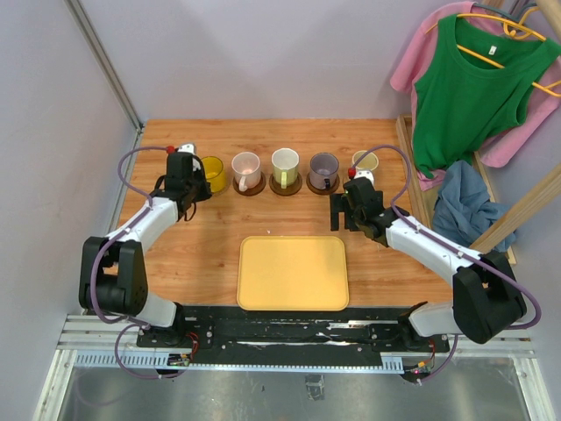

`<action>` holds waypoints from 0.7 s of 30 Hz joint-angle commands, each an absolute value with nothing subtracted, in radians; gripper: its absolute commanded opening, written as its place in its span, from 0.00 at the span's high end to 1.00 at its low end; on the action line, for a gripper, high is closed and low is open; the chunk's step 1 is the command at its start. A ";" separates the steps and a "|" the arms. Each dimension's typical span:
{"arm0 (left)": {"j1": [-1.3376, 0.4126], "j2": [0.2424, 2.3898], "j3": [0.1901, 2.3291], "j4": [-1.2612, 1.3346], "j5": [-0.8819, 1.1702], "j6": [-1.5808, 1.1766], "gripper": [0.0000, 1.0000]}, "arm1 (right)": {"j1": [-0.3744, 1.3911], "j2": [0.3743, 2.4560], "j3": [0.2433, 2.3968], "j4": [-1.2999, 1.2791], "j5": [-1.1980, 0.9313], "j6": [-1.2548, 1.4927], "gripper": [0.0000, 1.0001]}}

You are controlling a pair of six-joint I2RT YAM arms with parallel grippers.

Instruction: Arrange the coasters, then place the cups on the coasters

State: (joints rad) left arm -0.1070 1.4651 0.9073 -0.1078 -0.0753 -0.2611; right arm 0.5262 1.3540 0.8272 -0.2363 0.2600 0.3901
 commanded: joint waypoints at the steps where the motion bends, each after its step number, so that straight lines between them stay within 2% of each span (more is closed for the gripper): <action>1: -0.103 1.402 0.864 -0.100 -0.044 -0.273 0.81 | 0.512 1.345 0.828 -0.231 0.262 0.403 0.02; 10: -0.103 1.367 0.782 -0.068 0.006 -0.305 0.83 | 0.512 1.350 0.826 -0.227 0.255 0.410 0.02; 21: -0.109 1.455 0.786 0.009 0.071 -0.325 0.84 | 0.512 1.356 0.828 -0.228 0.259 0.411 0.02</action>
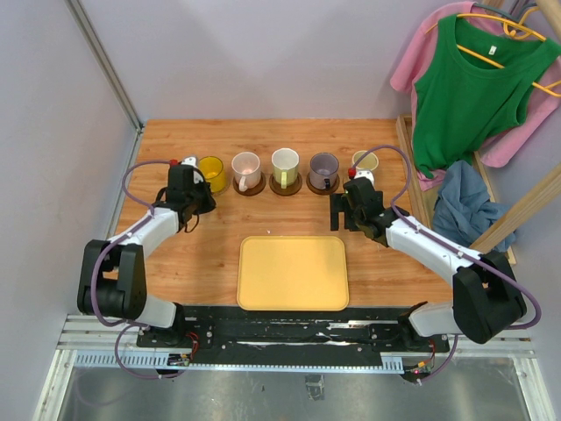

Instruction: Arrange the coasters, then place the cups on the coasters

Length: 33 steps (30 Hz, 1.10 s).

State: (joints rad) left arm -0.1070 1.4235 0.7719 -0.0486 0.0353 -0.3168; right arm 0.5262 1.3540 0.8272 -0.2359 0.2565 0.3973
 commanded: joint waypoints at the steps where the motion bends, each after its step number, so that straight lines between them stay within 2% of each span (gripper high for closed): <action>1: -0.109 1.464 0.788 0.016 0.072 -0.328 0.84 | 0.512 1.358 0.829 -0.229 0.260 0.411 0.02; 33: -0.107 1.643 0.926 0.026 -0.057 -0.292 0.83 | 0.512 1.383 0.847 -0.248 0.277 0.403 0.02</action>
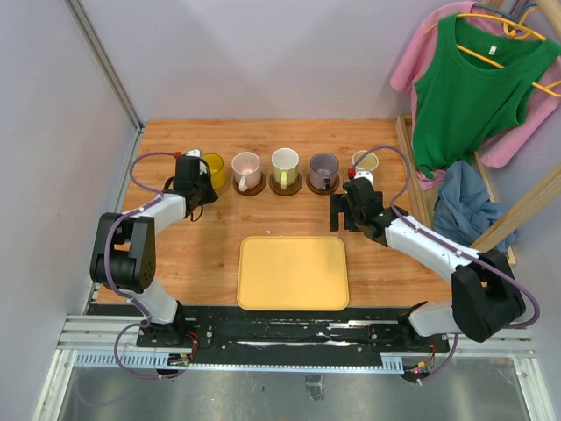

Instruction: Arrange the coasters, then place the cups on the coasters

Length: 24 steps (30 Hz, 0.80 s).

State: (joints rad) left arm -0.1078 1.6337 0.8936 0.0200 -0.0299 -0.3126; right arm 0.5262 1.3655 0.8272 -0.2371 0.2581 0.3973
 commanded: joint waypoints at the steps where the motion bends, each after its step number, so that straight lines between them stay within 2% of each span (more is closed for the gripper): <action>1: -0.107 1.643 0.927 0.021 -0.058 -0.291 0.83 | 0.512 1.384 0.848 -0.249 0.276 0.402 0.02; 12: -0.109 1.492 0.859 -0.039 0.023 -0.300 0.80 | 0.512 1.386 0.853 -0.247 0.272 0.401 0.02; 14: -0.109 1.444 0.860 -0.051 0.009 -0.304 0.75 | 0.512 1.390 0.856 -0.246 0.268 0.400 0.02; 16: -0.108 1.404 0.875 -0.071 -0.016 -0.302 0.58 | 0.512 1.393 0.858 -0.244 0.263 0.400 0.02; 18: -0.109 1.383 0.893 -0.086 -0.054 -0.293 0.49 | 0.512 1.395 0.858 -0.240 0.258 0.403 0.02; 24: -0.109 1.466 0.952 -0.081 -0.123 -0.272 0.46 | 0.512 1.389 0.855 -0.235 0.253 0.404 0.02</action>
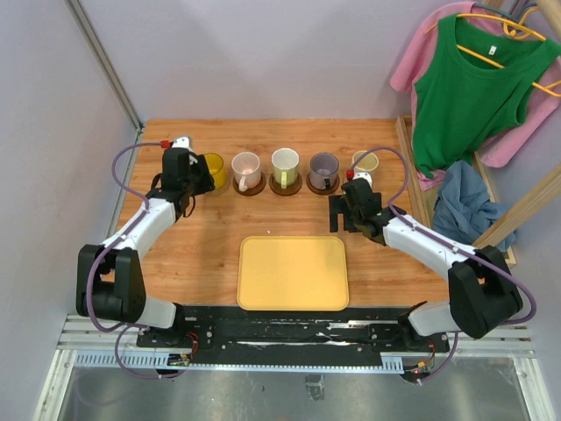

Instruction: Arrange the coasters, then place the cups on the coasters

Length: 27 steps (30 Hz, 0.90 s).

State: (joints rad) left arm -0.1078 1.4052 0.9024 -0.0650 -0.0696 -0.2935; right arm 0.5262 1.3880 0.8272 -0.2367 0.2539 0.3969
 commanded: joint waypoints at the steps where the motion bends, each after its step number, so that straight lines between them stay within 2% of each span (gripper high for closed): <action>1: -0.108 1.487 0.963 -0.076 -0.120 -0.272 0.46 | 0.512 1.386 0.852 -0.236 0.254 0.404 0.02; 8: -0.107 1.591 0.999 -0.050 -0.104 -0.268 0.49 | 0.512 1.358 0.838 -0.250 0.284 0.400 0.02; 27: -0.107 1.704 1.067 -0.033 -0.151 -0.238 0.53 | 0.512 1.370 0.840 -0.253 0.285 0.408 0.02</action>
State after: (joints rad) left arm -0.1078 1.6810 1.0382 -0.0525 -0.1349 -0.2562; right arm 0.5262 1.3785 0.8272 -0.2390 0.2623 0.3977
